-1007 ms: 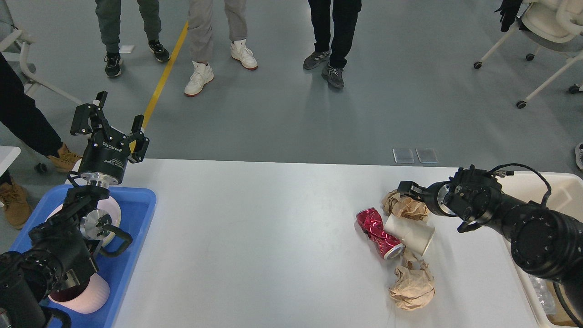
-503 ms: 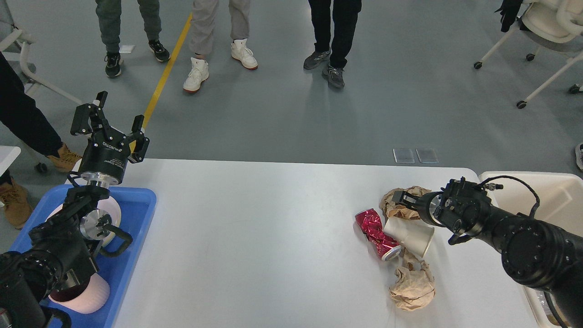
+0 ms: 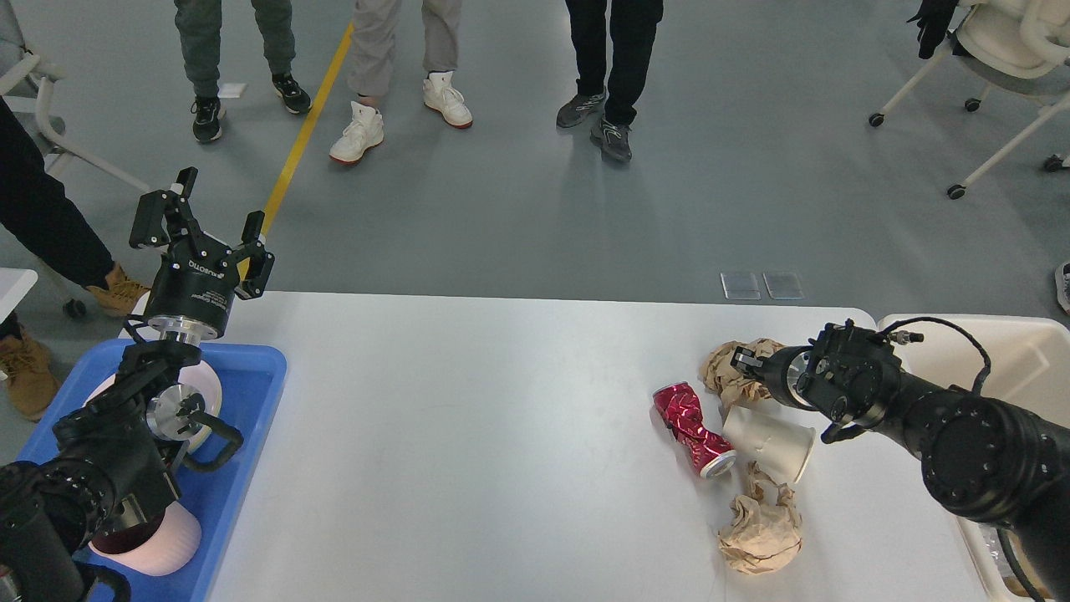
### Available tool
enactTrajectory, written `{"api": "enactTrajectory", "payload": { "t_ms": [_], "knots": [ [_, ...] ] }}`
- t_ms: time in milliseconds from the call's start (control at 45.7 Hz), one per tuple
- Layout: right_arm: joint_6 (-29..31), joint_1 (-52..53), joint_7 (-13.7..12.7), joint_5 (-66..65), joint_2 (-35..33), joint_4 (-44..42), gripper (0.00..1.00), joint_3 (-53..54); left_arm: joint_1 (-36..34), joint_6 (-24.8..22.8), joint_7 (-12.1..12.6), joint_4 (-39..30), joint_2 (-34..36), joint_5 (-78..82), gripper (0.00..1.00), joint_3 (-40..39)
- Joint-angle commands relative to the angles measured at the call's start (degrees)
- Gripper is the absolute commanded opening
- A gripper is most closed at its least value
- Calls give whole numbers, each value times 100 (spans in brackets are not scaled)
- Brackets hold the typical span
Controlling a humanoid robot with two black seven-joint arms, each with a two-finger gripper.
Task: Tidy desktop
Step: 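Lift the brown paper with the right gripper and drop it in the bin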
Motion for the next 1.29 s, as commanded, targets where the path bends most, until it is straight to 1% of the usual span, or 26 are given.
{"api": "enactTrajectory", "payload": {
  "t_ms": [0, 66, 175, 372, 438, 547, 766, 963, 1160, 1269],
  "knots": [
    [75, 307, 11, 3, -98, 248, 0, 44, 0, 0, 0, 0, -2, 0, 96, 1],
    [76, 606, 11, -6, -361, 643, 0, 105, 0, 0, 0, 0, -2, 0, 96, 1],
    [76, 1431, 11, 3, -880, 1688, 0, 167, 0, 0, 0, 9, -2, 0, 96, 1],
    [154, 2846, 29, -6, -1742, 3262, 0, 123, 0, 9, 0, 0, -2, 0, 96, 1],
    [286, 3312, 37, -15, -1988, 3640, 0, 106, 0, 9, 0, 0, 7, 0, 96, 1],
    [611, 4042, 55, -15, -2436, 4018, 0, 114, 0, 9, 0, 0, -2, 0, 96, 1],
    [1270, 5000, 55, -15, -3025, 4107, 0, 106, 0, 0, 0, 0, -2, 0, 96, 1],
    [1719, 5599, 38, -41, -3342, 4107, 0, 97, 0, 0, 0, 0, 7, 0, 96, 1],
    [1596, 5353, 29, -111, -3412, 3897, 0, -79, 0, 0, 0, 0, -2, 0, 96, 1],
    [1175, 4704, 29, -94, -3430, 3370, 0, -316, 0, 0, 0, 0, -2, 0, 96, 1]
  ]
}}
